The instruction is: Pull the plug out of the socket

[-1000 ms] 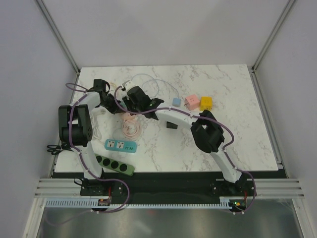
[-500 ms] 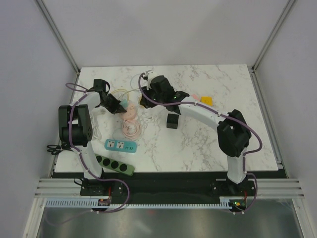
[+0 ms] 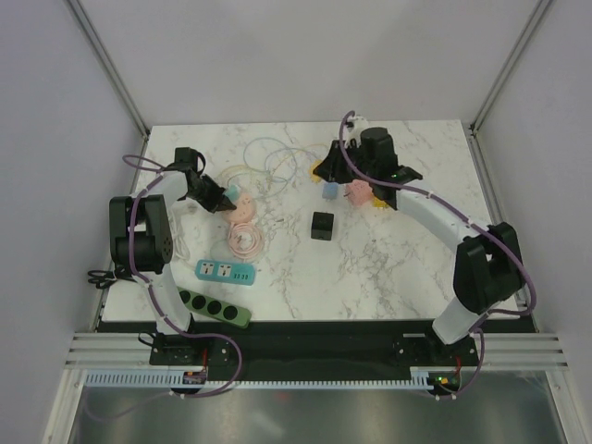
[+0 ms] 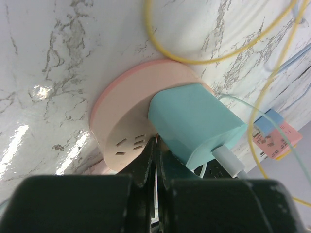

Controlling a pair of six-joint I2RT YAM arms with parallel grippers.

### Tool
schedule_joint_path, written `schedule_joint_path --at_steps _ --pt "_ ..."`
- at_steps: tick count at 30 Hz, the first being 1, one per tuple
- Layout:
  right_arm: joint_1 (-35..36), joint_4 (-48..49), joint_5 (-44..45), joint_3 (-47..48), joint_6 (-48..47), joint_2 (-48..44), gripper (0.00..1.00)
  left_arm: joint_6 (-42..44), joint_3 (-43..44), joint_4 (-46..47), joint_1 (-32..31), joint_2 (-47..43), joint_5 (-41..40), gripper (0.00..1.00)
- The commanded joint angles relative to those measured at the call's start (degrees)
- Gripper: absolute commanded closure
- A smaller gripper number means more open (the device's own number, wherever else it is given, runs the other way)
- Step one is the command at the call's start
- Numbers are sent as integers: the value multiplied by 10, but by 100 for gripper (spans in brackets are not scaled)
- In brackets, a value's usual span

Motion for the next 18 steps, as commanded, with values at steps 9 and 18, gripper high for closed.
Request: schedule_joint_path --at_steps 9,18 --pt "-96 -36 13 -8 -32 -66 100 15 -3 9 -1 -5 -35 98" --pt "-85 -36 -44 -46 -17 -22 93 24 -19 43 -2 -38 -12 98"
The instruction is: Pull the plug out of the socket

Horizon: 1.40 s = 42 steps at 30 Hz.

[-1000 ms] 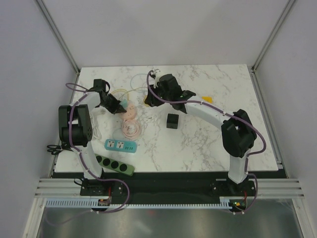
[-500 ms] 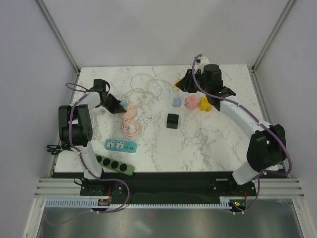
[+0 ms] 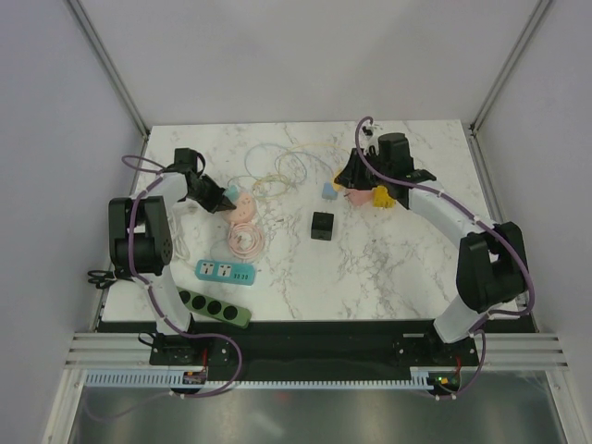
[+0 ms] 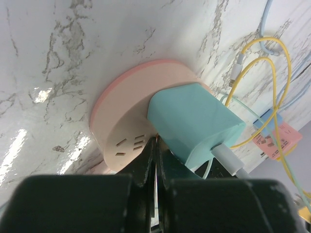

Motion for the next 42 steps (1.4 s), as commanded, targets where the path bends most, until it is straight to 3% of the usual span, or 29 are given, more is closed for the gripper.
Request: schedule_joint_path --at_steps 1,9,18,25,32,35,42 --pt "11 3 -28 -17 0 19 92 26 -17 48 -2 -39 -9 98" --pt "34 -29 20 -27 -27 44 69 54 -32 93 -2 -81 24 97" --pt "37 -56 78 -23 -52 70 48 59 -46 120 -1 -106 46 86" --pt "46 -113 121 46 -89 77 28 54 -46 122 39 -102 65 79" --pt "153 -128 191 149 -118 104 18 30 -59 135 70 -98 93 87" --pt "214 -114 215 205 -120 147 13 24 -61 135 72 -88 95 90" --pt "298 -50 236 350 -94 280 11 18 -61 135 78 -62 99 94"
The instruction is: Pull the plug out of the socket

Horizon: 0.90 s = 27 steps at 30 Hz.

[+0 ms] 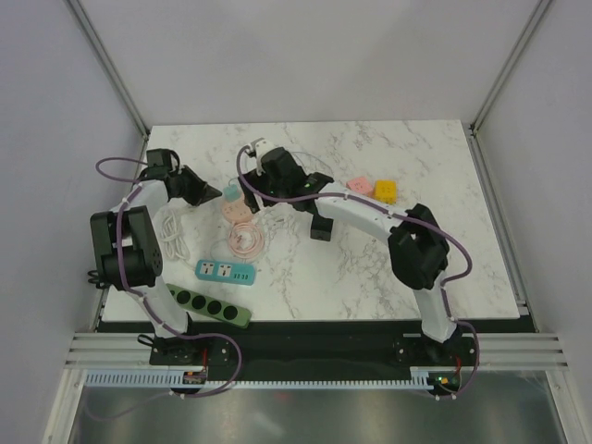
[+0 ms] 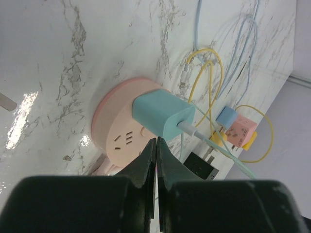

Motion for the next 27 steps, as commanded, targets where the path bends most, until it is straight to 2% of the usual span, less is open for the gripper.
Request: schedule_joint_path --at_steps 1,5,8,13,27 --pt "22 30 25 88 13 67 11 -13 0 18 4 15 14 94" --pt "37 22 21 167 28 142 12 -12 1 17 4 24 8 95" --pt "45 22 52 203 27 185 14 -12 0 16 4 32 7 96" --pt "49 49 75 211 24 209 26 -16 0 15 4 44 8 98" --pt "58 124 111 241 -3 259 29 -42 -13 14 -4 68 11 98"
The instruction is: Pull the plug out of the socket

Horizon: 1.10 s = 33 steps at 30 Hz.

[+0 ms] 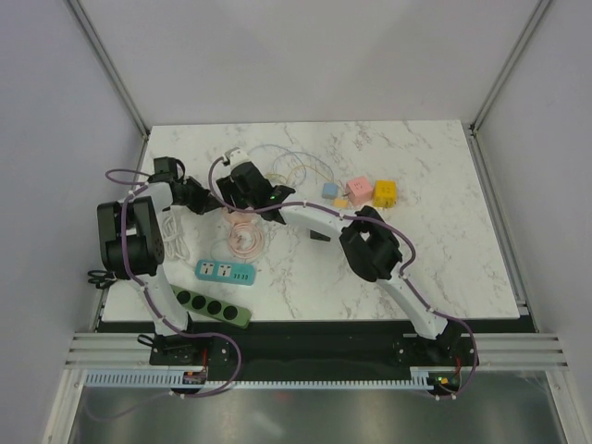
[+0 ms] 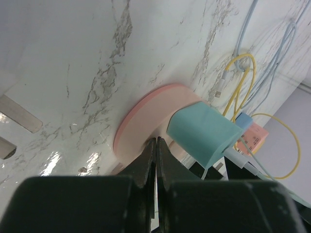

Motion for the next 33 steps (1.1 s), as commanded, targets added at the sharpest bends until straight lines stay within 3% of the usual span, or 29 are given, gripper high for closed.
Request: schedule_joint_path --at_steps 1,11,25,33 --pt "6 46 17 36 -16 23 29 -17 -4 9 -3 5 7 98" --pt "11 46 44 93 -19 68 37 -15 -2 -1 -8 6 -7 98" --pt "10 51 66 133 -51 108 39 -9 15 -31 -18 16 -35 98" --pt "10 61 54 141 -60 115 46 -7 23 -50 -22 21 -53 98"
